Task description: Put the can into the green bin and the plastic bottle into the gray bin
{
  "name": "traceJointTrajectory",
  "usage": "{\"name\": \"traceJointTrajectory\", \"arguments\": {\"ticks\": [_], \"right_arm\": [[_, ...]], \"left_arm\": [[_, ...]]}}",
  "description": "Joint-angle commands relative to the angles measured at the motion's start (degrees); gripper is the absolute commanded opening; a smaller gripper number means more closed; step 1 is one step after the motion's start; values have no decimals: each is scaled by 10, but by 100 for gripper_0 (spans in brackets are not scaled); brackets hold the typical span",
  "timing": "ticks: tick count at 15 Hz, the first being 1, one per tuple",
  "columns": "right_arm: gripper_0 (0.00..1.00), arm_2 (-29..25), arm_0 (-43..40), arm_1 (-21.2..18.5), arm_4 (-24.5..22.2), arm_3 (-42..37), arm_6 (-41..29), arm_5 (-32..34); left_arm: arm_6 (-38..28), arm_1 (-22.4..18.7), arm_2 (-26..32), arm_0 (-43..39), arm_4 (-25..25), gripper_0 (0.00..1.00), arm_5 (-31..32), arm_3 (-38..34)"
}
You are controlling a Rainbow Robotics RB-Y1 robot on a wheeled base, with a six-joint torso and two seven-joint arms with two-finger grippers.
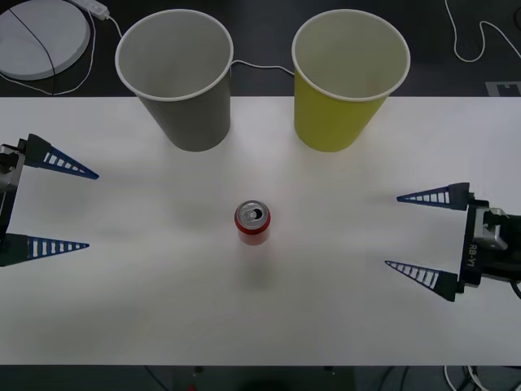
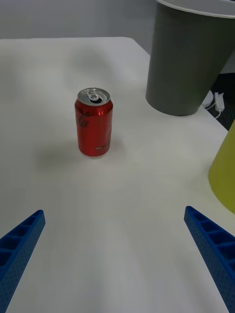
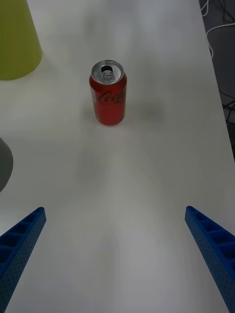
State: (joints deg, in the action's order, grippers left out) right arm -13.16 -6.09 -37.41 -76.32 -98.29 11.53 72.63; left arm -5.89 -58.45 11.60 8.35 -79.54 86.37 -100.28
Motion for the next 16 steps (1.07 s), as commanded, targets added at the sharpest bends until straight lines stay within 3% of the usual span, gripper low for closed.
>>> {"name": "traceJointTrajectory", "arguments": {"ticks": [1,3,7,12,16], "right_arm": [[100,12,20,25,-3,44,44,0],[100,32,42,40,2,93,80,-5],[100,103,64,48,56,156,142,-69],[100,154,93,76,87,205,149,-101],[100,231,99,77,148,210,155,-178]], "left_arm": [[0,0,0,0,0,100,0,0],[0,0,0,0,0,100,0,0],[0,0,0,0,0,100,0,0],[0,0,0,0,0,100,0,0],[0,0,0,0,0,100,0,0]]}}
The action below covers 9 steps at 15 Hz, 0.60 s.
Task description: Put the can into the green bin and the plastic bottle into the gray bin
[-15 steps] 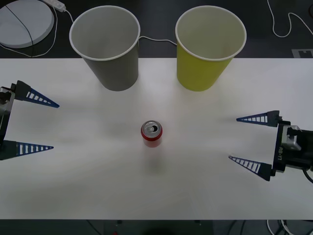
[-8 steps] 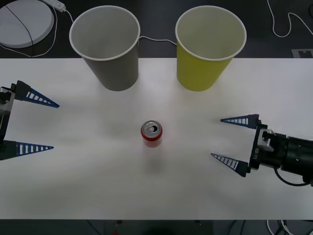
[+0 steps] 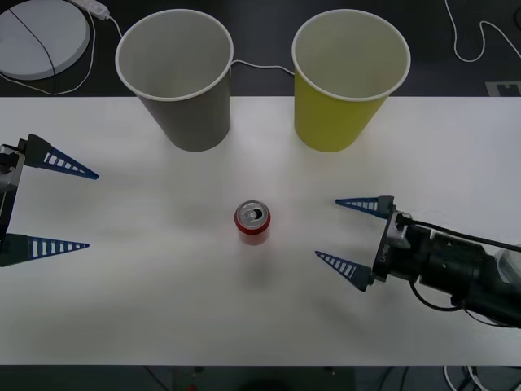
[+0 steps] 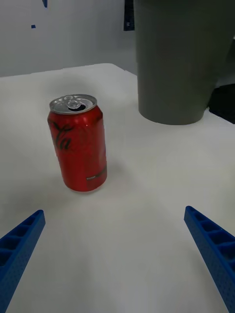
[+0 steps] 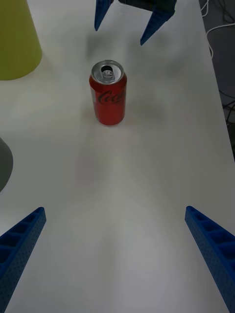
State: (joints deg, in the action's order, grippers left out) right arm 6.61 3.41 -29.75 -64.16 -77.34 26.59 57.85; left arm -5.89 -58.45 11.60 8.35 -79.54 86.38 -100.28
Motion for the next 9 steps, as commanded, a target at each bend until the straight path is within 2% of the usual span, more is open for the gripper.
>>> {"name": "traceJointTrajectory", "arguments": {"ticks": [1,9], "right_arm": [[100,53,8,1,37,1,6,-49],[100,137,41,18,62,1,7,-135]], "left_arm": [[0,0,0,0,0,100,0,0],[0,0,0,0,0,100,0,0]]}}
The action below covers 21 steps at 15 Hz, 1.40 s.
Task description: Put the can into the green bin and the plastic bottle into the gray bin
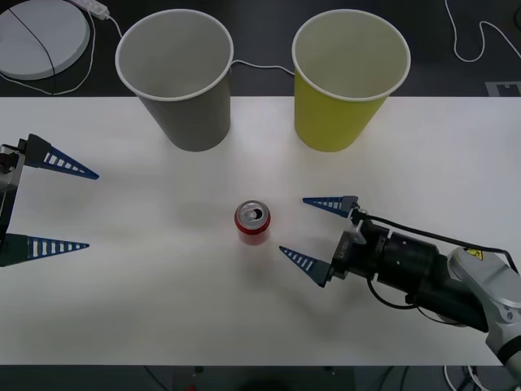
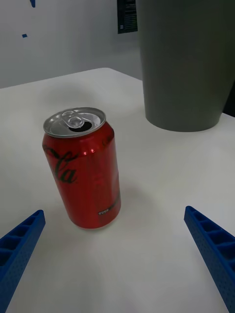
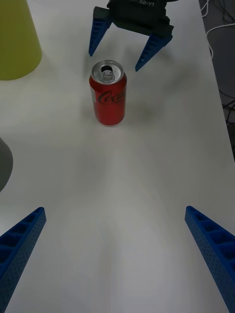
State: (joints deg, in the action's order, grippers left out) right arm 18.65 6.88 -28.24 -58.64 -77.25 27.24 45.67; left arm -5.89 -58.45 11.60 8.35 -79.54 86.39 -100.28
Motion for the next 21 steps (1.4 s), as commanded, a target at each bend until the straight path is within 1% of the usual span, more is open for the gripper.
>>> {"name": "traceJointTrajectory", "arguments": {"ticks": [1,7,9,15,21], "right_arm": [[100,22,9,5,5,0,1,-13],[100,73,33,8,5,0,-2,-50],[100,97,42,9,5,0,0,-83],[100,142,64,23,5,-1,-4,-149],[100,158,75,35,4,0,-10,-172]], "left_arm": [[0,0,0,0,0,100,0,0],[0,0,0,0,0,100,0,0],[0,0,0,0,0,100,0,0],[0,0,0,0,0,100,0,0],[0,0,0,0,0,100,0,0]]}}
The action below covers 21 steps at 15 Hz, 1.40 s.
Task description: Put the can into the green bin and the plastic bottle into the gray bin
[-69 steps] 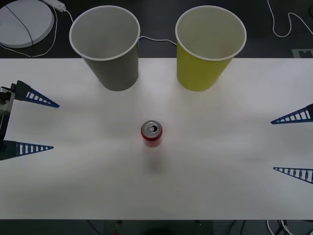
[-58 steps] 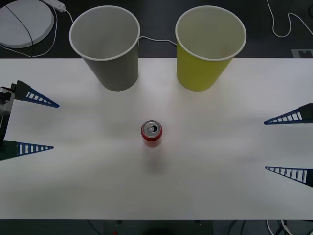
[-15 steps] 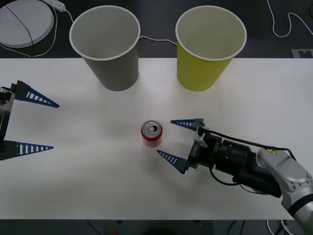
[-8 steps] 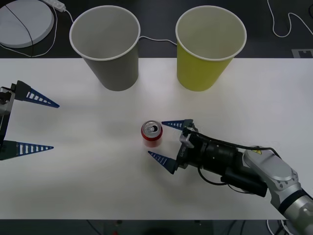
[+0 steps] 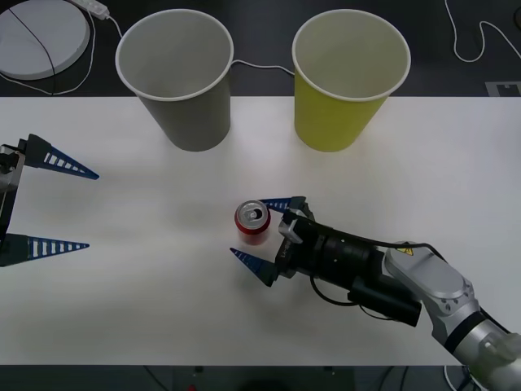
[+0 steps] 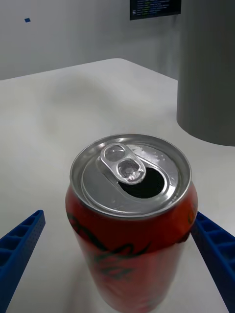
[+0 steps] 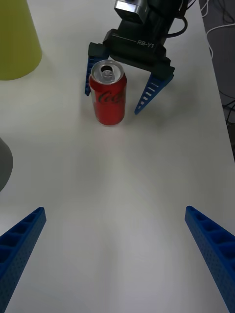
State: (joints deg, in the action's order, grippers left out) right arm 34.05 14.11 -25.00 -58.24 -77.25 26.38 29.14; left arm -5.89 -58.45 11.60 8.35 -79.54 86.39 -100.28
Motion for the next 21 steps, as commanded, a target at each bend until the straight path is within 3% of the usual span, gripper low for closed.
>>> {"name": "traceJointTrajectory", "arguments": {"ticks": [1,2,4,5,16,18,21], "right_arm": [[100,4,3,3,0,0,-3,-9],[97,4,4,4,-6,0,-2,-13],[12,5,6,5,-7,0,-3,-18],[1,4,6,5,-8,0,-4,-20],[0,-12,6,-2,-7,-4,-13,13],[0,-15,6,-20,-41,-31,-42,15],[0,-28,0,-51,-139,-82,-155,28]], "left_arm": [[0,0,0,0,0,100,0,0],[0,0,0,0,0,100,0,0],[0,0,0,0,0,100,0,0],[0,0,0,0,0,100,0,0],[0,0,0,0,0,100,0,0],[0,0,0,0,0,100,0,0],[0,0,0,0,0,100,0,0]]}}
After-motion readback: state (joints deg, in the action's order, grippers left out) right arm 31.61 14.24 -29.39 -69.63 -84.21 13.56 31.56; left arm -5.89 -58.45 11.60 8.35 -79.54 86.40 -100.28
